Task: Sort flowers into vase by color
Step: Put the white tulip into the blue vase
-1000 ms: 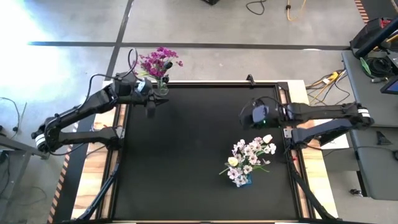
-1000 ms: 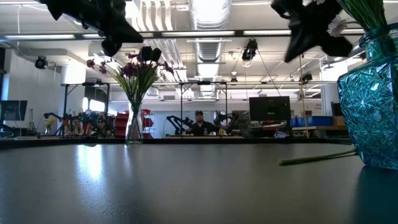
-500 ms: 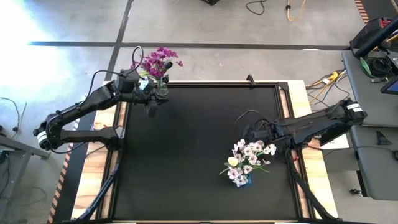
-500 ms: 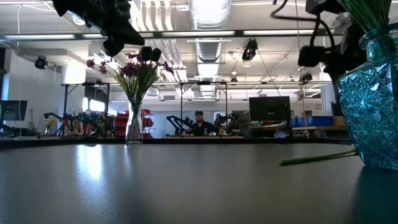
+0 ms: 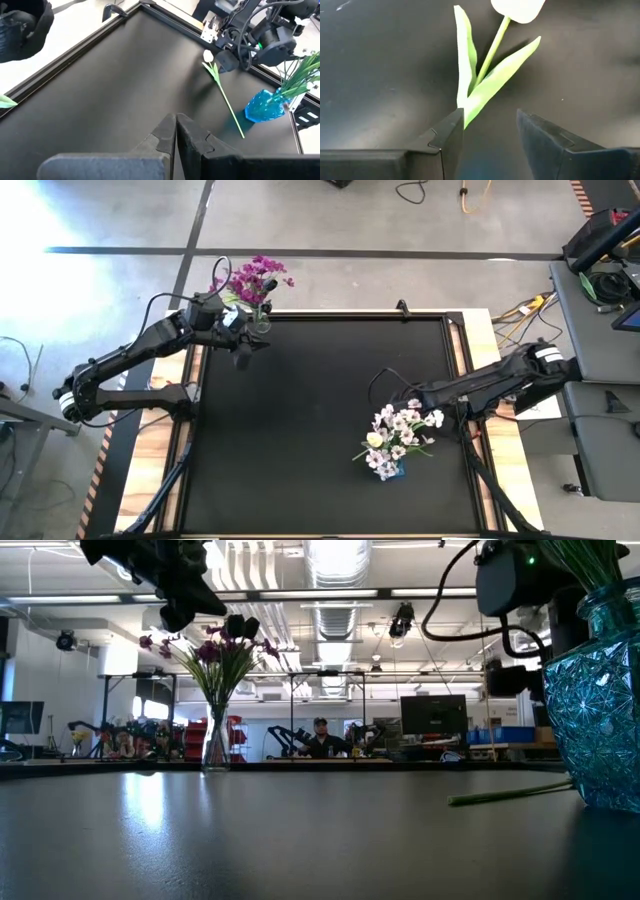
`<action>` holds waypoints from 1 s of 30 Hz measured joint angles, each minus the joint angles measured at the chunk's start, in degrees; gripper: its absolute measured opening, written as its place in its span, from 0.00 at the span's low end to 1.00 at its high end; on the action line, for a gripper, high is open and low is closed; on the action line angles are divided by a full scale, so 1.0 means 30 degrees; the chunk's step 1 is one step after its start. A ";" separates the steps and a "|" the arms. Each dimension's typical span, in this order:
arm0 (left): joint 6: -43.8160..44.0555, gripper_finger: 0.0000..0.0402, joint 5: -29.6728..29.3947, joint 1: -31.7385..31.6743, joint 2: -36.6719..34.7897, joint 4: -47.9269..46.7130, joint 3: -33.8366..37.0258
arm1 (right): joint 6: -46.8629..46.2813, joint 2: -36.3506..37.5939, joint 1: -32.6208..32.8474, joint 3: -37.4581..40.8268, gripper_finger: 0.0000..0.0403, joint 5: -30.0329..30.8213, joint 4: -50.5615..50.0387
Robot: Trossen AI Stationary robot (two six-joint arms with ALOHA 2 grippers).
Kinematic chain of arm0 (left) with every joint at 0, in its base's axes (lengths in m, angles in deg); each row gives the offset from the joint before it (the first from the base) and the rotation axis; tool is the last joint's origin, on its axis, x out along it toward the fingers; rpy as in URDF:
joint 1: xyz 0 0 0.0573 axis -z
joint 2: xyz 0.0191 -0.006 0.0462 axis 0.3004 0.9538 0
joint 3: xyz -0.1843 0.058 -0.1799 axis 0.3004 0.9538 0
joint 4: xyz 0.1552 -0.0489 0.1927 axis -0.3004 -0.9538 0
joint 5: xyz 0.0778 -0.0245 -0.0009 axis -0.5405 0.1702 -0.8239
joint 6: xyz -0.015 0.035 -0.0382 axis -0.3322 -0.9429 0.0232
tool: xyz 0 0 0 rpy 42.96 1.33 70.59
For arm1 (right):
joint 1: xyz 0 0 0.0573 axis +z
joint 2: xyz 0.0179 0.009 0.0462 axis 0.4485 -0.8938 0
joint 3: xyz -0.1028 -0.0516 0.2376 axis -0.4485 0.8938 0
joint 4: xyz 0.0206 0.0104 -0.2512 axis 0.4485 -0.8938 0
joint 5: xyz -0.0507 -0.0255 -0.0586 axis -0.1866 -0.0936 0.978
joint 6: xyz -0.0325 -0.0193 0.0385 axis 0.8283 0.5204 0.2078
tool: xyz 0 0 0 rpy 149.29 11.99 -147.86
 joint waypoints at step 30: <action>0.0371 0.00 -0.0168 0.0000 -0.0996 -0.0412 0.0000 | 0.0219 0.0727 -0.0071 0.3104 0.03 0.6634 0.3461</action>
